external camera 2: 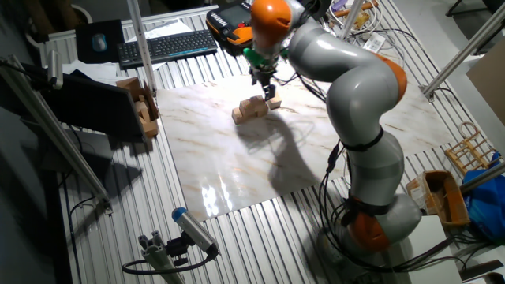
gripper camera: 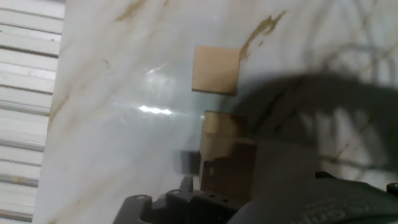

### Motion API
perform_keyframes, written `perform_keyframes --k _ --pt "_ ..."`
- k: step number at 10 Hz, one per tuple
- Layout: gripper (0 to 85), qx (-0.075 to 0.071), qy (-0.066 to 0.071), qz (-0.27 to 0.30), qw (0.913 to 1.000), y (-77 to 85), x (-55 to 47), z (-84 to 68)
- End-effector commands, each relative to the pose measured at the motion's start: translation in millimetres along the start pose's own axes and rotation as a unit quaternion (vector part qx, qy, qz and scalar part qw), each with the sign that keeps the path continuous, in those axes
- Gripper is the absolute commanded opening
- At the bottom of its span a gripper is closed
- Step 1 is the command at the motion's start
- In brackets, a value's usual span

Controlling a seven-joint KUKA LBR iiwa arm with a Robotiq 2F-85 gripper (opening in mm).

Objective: Stack the blocks into a pyramid shape

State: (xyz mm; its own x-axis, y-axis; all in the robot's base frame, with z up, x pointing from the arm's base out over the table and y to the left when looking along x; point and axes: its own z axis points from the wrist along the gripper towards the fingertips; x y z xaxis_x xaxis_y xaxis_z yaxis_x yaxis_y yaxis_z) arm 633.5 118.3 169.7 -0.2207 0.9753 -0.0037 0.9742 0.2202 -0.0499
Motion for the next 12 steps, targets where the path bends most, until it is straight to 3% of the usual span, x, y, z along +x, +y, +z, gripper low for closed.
perform_keyframes --k 1,2,3,4,5,9,12 --pt "85.0 -0.007 -0.005 0.006 0.9999 -3.1 -14.7 3.8" --pt "85.0 -0.012 -0.02 0.027 0.9994 -3.5 -21.6 10.7" --pt "68.0 -0.021 -0.027 0.041 0.9986 -6.4 -29.0 17.4" --pt "85.0 -0.029 -0.027 0.058 0.9975 -6.4 -37.4 23.9" --pt "85.0 -0.03 -0.025 0.073 0.9966 -3.6 -47.1 30.6" --pt "85.0 -0.029 -0.025 0.081 0.996 5.4 -63.6 55.1" --pt "85.0 -0.025 -0.02 0.077 0.9965 10.7 -67.5 74.4"
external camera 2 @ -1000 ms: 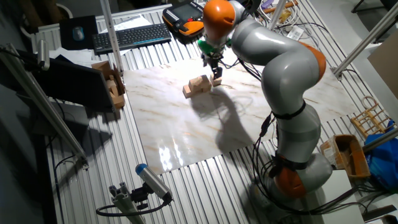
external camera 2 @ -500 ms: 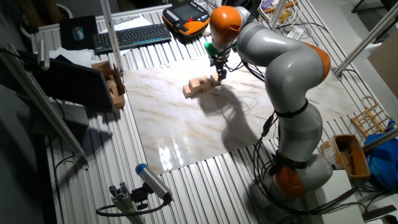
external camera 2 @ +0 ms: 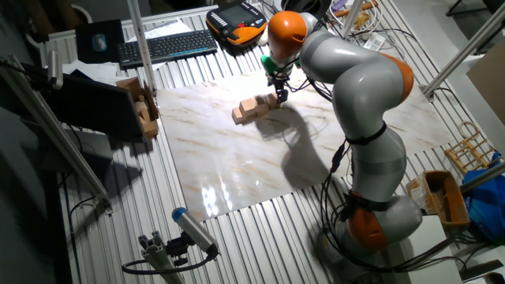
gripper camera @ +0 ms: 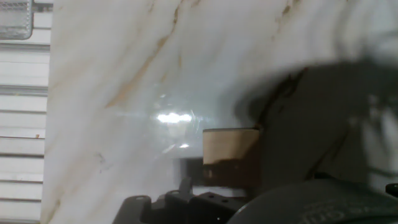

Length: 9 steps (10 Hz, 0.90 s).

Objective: Stack the blocks into a pyramid shape

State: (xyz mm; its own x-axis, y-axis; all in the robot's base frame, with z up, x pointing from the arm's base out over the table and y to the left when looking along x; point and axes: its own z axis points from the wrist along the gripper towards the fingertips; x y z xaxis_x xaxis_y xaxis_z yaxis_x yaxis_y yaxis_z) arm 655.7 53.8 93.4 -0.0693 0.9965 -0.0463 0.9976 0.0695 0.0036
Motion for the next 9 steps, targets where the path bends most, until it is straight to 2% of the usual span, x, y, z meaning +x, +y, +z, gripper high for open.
perform_keyframes --k 1,4,9 --pt "85.0 0.001 0.002 0.0 1.0 -0.5 -0.1 7.7" --pt "85.0 0.0 0.003 0.015 0.9999 -2.3 -3.7 25.8" --pt "85.0 -0.004 0.008 0.027 0.9996 -0.4 -5.3 39.2"
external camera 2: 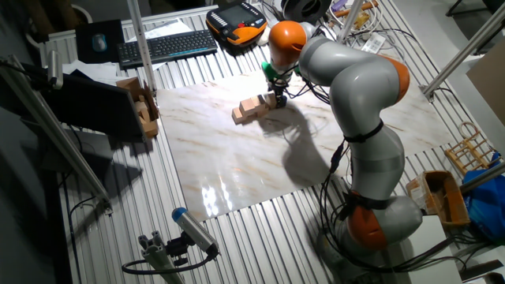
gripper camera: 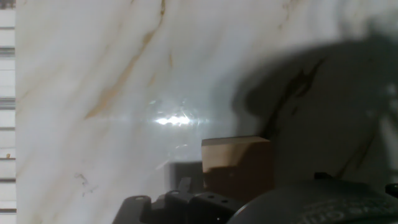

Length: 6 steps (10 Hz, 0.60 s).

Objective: Stack the blocks into a pyramid shape

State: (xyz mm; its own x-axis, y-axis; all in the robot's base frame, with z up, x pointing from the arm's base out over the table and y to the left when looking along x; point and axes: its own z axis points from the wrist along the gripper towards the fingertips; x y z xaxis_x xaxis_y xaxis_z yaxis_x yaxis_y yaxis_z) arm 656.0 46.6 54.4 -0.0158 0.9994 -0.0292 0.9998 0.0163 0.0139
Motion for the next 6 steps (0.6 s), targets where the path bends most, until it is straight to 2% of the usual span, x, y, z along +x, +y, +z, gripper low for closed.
perform_keyframes --k 1,3,4,6 --pt "85.0 -0.001 0.001 0.001 1.0 0.8 0.3 0.8" --pt "85.0 -0.001 -0.002 0.001 1.0 3.8 -0.6 4.5" --pt "68.0 -0.001 -0.002 -0.001 1.0 5.2 -2.8 6.5" --pt "68.0 0.001 0.001 -0.005 1.0 5.5 -5.6 9.0"
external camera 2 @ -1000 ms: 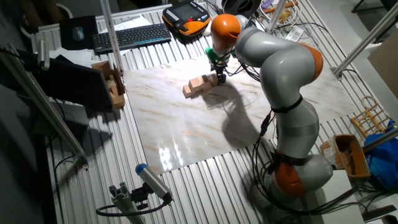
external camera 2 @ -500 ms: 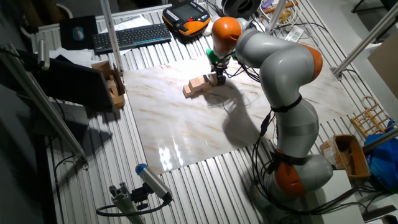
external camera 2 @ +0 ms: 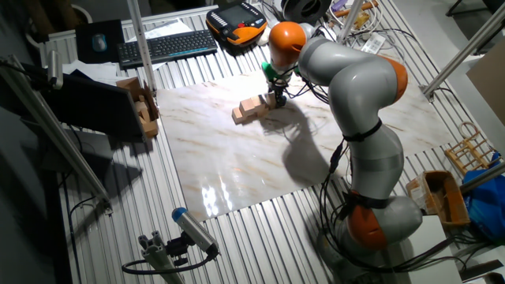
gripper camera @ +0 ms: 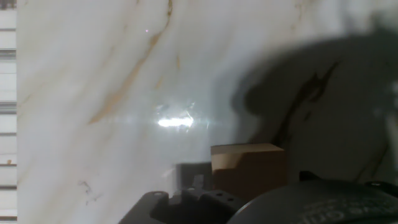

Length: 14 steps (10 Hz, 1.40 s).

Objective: Stack the blocks into a pyramid shape

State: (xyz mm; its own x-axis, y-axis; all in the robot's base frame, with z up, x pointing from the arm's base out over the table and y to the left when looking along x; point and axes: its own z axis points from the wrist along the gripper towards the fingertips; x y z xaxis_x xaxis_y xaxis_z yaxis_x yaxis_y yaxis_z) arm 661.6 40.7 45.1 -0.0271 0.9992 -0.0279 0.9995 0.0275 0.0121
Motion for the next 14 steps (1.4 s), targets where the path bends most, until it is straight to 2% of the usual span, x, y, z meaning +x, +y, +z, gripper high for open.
perform_keyframes --k 1,4,5,6,8,9,12,14 --pt "68.0 0.0 0.001 -0.001 1.0 -0.4 -0.3 1.5" --pt "68.0 -0.006 0.006 -0.006 0.9999 0.3 0.1 7.7" --pt "51.0 -0.007 0.01 -0.013 0.9998 -0.1 0.3 7.0" --pt "0.0 -0.01 0.015 -0.022 0.9996 -0.9 0.8 5.4" --pt "0.0 -0.011 0.012 -0.027 0.9995 0.0 4.5 -2.7" --pt "0.0 -0.005 0.009 -0.03 0.9995 0.5 7.5 -16.7" --pt "0.0 0.018 -0.007 -0.019 0.9996 -2.9 19.4 -88.2" --pt "0.0 0.023 -0.02 -0.026 0.9992 -4.6 15.9 -136.8"
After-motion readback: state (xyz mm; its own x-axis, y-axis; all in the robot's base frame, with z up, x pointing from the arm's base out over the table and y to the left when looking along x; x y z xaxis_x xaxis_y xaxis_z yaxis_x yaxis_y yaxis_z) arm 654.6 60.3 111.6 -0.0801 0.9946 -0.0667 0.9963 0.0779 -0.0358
